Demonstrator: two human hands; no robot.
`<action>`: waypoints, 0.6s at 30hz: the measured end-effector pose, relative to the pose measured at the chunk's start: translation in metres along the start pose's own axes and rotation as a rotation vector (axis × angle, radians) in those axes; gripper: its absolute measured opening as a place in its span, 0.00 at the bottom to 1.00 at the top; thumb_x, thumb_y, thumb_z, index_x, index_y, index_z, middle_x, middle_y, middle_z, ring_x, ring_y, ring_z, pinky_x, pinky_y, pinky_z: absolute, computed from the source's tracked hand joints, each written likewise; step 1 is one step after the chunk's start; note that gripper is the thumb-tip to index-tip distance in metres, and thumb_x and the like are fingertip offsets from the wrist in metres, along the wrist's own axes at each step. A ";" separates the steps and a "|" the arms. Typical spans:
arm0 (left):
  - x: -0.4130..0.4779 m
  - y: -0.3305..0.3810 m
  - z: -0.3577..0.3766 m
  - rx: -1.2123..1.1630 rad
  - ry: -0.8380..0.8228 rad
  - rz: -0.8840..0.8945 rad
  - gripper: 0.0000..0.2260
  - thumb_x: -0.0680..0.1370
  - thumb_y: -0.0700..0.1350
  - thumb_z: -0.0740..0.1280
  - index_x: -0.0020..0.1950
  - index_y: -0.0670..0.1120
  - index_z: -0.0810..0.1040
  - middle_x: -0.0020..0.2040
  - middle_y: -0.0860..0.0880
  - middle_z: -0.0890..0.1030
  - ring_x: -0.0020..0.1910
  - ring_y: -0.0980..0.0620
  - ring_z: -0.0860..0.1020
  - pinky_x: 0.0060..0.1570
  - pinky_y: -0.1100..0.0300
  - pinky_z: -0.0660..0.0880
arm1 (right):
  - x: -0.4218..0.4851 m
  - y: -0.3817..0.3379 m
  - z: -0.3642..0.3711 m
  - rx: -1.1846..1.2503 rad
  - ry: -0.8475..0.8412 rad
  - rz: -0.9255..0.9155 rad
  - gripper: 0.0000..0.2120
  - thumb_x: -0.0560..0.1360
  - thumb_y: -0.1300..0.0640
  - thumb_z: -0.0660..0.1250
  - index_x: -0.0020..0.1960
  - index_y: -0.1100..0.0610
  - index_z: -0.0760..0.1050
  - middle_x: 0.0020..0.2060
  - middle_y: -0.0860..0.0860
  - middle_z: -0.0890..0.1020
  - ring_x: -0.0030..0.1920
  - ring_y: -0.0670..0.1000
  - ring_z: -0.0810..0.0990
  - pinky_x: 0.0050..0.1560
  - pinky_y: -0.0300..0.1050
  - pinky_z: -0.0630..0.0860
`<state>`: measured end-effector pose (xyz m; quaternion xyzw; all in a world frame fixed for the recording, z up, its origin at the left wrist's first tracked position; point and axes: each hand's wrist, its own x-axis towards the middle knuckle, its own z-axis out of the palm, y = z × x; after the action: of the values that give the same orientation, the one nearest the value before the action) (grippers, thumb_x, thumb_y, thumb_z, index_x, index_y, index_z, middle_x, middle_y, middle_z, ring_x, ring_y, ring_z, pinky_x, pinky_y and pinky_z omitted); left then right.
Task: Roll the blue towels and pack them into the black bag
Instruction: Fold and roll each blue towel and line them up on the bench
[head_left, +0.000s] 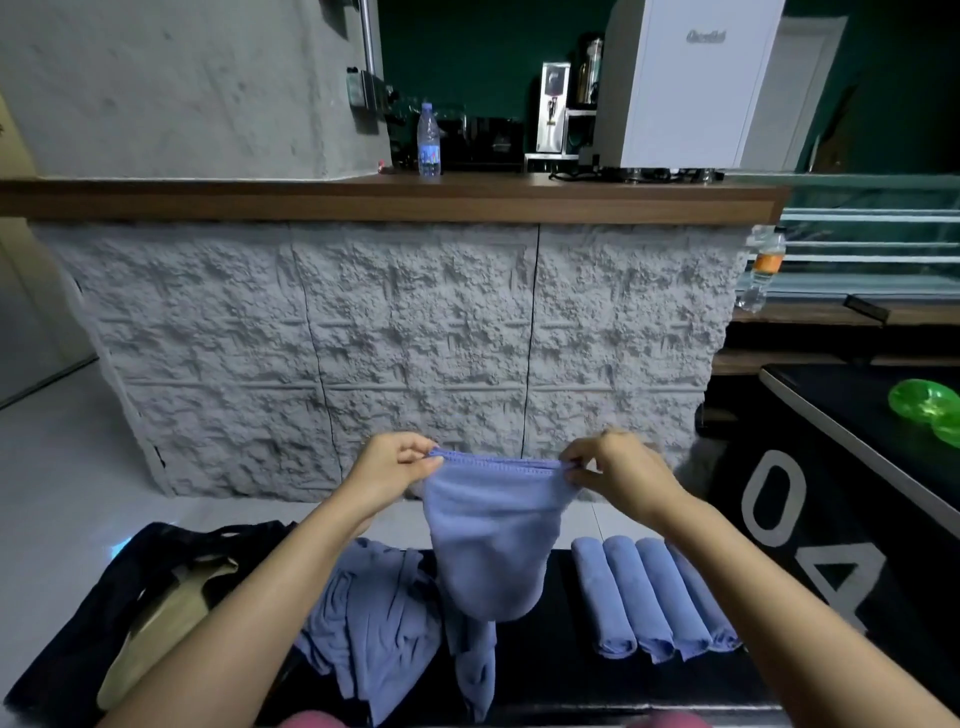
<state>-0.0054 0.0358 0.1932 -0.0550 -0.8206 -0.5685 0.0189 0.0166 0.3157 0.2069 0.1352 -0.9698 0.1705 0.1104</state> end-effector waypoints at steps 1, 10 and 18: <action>-0.001 -0.005 0.003 0.003 -0.015 -0.025 0.02 0.75 0.38 0.69 0.46 0.43 0.80 0.43 0.46 0.83 0.45 0.50 0.80 0.40 0.67 0.75 | 0.001 0.006 0.004 0.019 -0.028 0.020 0.06 0.75 0.53 0.67 0.51 0.47 0.78 0.43 0.45 0.81 0.44 0.48 0.72 0.40 0.44 0.68; 0.044 -0.016 0.033 -0.004 -0.006 -0.017 0.02 0.76 0.38 0.68 0.46 0.44 0.78 0.37 0.49 0.80 0.38 0.53 0.76 0.35 0.68 0.72 | 0.033 0.041 0.024 0.451 0.045 0.190 0.05 0.75 0.63 0.67 0.41 0.56 0.76 0.31 0.50 0.78 0.27 0.47 0.76 0.33 0.48 0.76; 0.091 -0.049 0.072 0.035 0.037 0.048 0.04 0.74 0.35 0.69 0.46 0.42 0.79 0.39 0.47 0.79 0.39 0.53 0.75 0.42 0.63 0.73 | 0.053 0.068 0.062 0.710 0.254 0.364 0.07 0.73 0.69 0.67 0.41 0.58 0.76 0.36 0.56 0.80 0.40 0.62 0.83 0.45 0.55 0.81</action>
<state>-0.0993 0.0924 0.1303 -0.0639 -0.8283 -0.5545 0.0486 -0.0637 0.3434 0.1429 -0.0307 -0.8373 0.5265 0.1439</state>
